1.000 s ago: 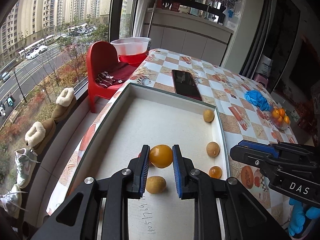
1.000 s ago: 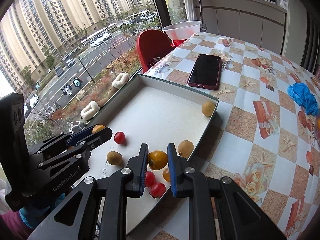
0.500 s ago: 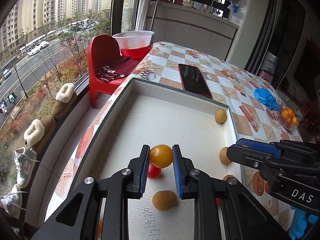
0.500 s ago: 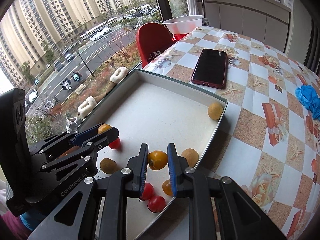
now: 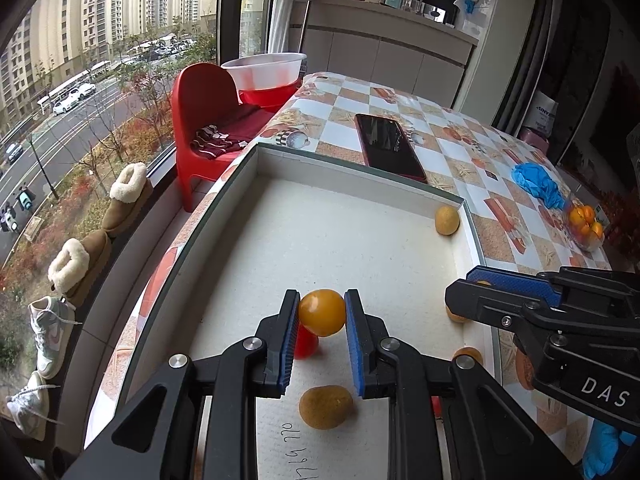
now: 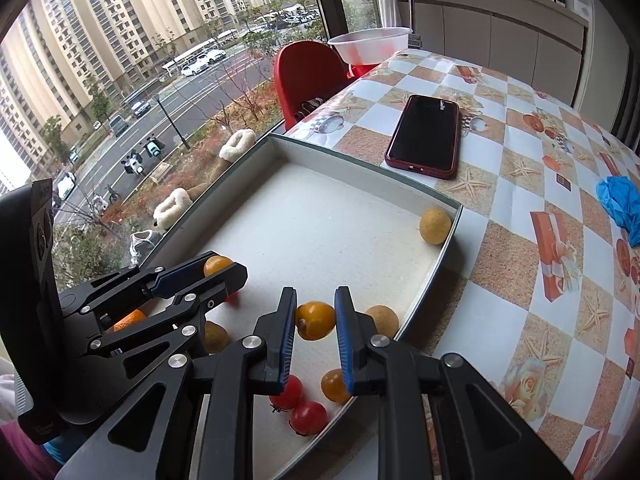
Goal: Organize fruits
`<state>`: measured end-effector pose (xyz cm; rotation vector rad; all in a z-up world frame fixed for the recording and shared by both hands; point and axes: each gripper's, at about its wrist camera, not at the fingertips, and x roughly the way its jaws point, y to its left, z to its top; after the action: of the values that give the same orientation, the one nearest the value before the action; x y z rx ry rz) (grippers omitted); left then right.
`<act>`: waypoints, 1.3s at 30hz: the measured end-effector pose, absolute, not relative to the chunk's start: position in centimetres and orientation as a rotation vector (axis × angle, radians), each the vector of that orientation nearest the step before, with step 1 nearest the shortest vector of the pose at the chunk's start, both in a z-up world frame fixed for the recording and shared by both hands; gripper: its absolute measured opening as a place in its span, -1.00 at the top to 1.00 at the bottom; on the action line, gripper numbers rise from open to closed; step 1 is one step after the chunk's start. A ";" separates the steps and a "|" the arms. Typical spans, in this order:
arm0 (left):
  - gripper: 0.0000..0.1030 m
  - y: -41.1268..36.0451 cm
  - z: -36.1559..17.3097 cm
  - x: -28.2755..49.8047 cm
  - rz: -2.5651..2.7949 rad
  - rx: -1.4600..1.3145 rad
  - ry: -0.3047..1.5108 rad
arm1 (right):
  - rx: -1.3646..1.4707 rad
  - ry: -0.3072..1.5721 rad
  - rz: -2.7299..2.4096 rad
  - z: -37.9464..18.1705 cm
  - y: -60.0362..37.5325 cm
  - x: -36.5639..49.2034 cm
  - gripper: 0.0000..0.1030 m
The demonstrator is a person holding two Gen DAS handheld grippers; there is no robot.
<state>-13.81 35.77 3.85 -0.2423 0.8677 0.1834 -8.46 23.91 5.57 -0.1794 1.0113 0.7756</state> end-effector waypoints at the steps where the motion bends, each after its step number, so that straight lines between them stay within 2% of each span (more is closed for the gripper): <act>1: 0.54 35.7 3.8 -13.8 0.183 -0.241 0.869 | -0.179 1.012 0.775 5.5 24.0 -8.4 0.59; 23: 0.54 35.1 3.4 -13.3 0.193 -0.205 0.901 | -0.214 1.096 0.783 3.5 24.9 -7.7 0.57; 26: 0.54 35.1 3.4 -13.3 0.203 -0.198 0.907 | -0.232 1.090 0.767 3.5 24.8 -7.9 0.35; 28: 0.53 35.0 3.4 -13.3 0.208 -0.192 0.908 | -0.222 1.080 0.754 3.8 24.3 -7.8 0.11; 31: 0.52 35.0 3.4 -13.5 0.208 -0.192 0.908 | -0.204 1.066 0.738 4.4 23.5 -7.6 -0.01; 33: 0.22 35.0 3.5 -13.5 0.222 -0.189 0.908 | -0.189 1.060 0.726 4.8 22.8 -7.4 -0.06; 34: -0.19 35.2 3.5 -13.7 0.249 -0.187 0.906 | -0.177 1.058 0.723 5.0 22.5 -7.3 -0.18; 35: -0.50 35.4 3.6 -13.9 0.267 -0.191 0.895 | -0.169 1.053 0.718 5.2 22.1 -7.3 -0.27; 36: -0.58 35.6 3.7 -14.2 0.268 -0.204 0.881 | -0.166 1.048 0.711 5.4 21.9 -7.3 -0.40; 39: -0.60 35.8 4.0 -14.6 0.248 -0.240 0.878 | -0.158 1.036 0.706 5.9 21.4 -7.4 -0.47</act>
<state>-14.64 35.82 4.03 -0.2401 0.8781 0.2484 -7.38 21.41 5.86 -0.1578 1.0358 0.7057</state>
